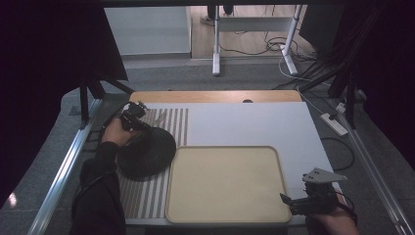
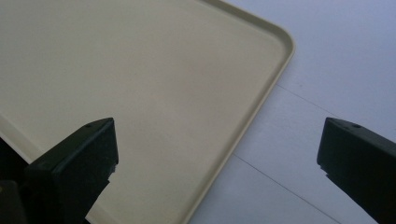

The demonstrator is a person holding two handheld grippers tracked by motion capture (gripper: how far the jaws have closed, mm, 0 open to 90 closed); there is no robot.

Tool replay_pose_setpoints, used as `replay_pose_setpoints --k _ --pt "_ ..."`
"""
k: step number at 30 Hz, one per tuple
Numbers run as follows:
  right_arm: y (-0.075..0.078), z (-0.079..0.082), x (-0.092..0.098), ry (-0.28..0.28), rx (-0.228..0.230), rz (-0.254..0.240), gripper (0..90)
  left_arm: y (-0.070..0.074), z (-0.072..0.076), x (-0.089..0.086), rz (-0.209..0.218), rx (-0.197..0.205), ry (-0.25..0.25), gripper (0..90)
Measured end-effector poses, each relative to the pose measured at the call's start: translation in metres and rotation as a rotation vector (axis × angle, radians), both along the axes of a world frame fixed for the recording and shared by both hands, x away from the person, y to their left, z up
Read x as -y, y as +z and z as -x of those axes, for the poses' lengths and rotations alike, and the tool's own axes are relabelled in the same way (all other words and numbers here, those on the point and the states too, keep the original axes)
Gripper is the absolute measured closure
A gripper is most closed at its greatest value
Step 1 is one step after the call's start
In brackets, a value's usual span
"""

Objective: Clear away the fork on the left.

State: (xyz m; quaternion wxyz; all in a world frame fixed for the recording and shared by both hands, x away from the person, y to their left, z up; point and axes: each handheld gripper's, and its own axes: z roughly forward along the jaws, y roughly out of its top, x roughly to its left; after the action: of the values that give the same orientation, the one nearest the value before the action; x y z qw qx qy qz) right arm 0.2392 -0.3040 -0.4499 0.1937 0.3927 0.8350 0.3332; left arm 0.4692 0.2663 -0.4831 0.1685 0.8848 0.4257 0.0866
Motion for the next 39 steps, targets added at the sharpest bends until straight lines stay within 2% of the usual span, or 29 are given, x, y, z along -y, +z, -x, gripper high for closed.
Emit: replay_pose_setpoints --k 2,5,8,9,13,20,23,26,28,30,34,39 --pt "0.0 0.0 0.0 0.0 -0.001 0.004 0.0 0.0 0.007 0.002 0.026 -0.016 -0.003 86.0" --pt "0.0 0.0 0.0 0.0 -0.001 0.005 0.0 0.001 0.013 0.004 0.041 -0.027 -0.006 86.0" --pt "0.0 0.0 0.0 0.0 0.0 0.009 0.0 0.004 0.026 0.012 0.056 -0.032 -0.022 86.0" --pt "0.0 0.0 0.0 0.0 0.0 0.009 0.0 0.004 0.026 0.012 0.056 -0.032 -0.022 86.0" --pt "0.0 0.0 0.0 0.002 0.004 0.009 0.0 0.006 0.038 0.019 0.092 -0.038 -0.034 86.0" --pt "0.0 0.001 -0.001 0.005 0.007 0.009 0.0 0.009 0.065 0.044 0.093 -0.036 -0.067 86.0" --pt "0.0 0.001 0.0 0.007 0.01 0.009 0.0 0.01 0.072 0.049 0.095 -0.035 -0.068 86.0" --pt "0.001 0.002 0.0 0.009 0.013 0.009 0.0 0.013 0.083 0.057 0.117 -0.034 -0.061 86.0" --pt "0.001 0.002 -0.001 0.01 0.014 0.01 0.0 0.015 0.094 0.065 0.121 -0.029 -0.072 86.0" --pt "0.001 0.002 -0.001 0.011 0.015 0.01 0.0 0.016 0.099 0.068 0.128 -0.027 -0.081 86.0" --pt "0.001 0.002 -0.001 0.013 0.016 0.014 0.0 0.016 0.113 0.08 0.151 -0.039 -0.085 86.0" --pt "0.001 0.002 -0.001 0.015 0.015 0.016 0.0 0.016 0.123 0.09 0.161 -0.051 -0.07 86.0"
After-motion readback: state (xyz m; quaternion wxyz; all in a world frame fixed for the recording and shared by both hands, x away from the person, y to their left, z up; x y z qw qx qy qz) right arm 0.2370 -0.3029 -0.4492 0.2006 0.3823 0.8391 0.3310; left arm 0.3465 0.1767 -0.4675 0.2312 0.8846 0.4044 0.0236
